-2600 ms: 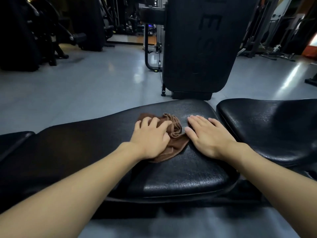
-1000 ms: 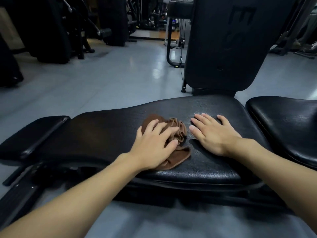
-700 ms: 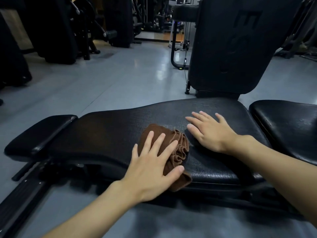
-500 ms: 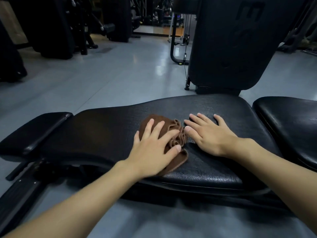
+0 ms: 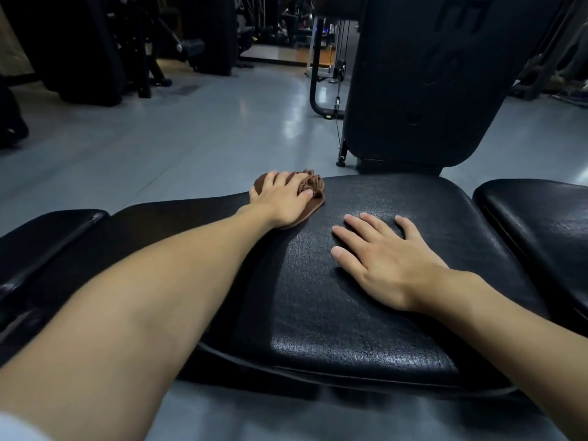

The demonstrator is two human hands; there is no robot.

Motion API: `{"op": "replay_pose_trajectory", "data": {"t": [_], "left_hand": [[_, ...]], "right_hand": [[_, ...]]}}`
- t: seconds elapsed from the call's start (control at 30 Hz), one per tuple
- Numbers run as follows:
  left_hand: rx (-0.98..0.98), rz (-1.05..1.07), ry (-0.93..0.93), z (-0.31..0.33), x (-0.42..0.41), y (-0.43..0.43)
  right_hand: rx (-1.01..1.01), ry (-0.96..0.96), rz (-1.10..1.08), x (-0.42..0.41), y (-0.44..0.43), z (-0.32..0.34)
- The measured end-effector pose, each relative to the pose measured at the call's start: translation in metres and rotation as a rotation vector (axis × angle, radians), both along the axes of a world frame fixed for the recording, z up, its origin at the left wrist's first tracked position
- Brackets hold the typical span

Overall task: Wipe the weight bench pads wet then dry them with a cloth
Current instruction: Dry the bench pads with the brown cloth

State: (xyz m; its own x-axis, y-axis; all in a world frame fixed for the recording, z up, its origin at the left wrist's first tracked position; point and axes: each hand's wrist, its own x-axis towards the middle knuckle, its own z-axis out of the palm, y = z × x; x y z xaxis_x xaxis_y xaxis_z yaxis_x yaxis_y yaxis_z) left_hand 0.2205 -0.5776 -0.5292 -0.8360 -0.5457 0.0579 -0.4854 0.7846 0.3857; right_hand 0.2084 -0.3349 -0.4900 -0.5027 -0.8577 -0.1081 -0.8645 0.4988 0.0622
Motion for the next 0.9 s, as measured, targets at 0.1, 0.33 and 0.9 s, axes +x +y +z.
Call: {"op": "replay_pose_trajectory", "data": {"t": [0.1, 0.33, 0.9], "left_hand": [[-0.008, -0.015, 0.012, -0.002, 0.011, 0.006], [-0.011, -0.099, 0.032, -0.006, 0.098, 0.052], [-0.17, -0.089, 0.02, -0.013, 0.182, 0.094]], "right_hand": [[-0.001, 0.008, -0.001, 0.001, 0.0, 0.0], [-0.002, 0.011, -0.019, 0.002, -0.001, 0.0], [0.021, -0.036, 0.096, 0.025, -0.038, -0.001]]}}
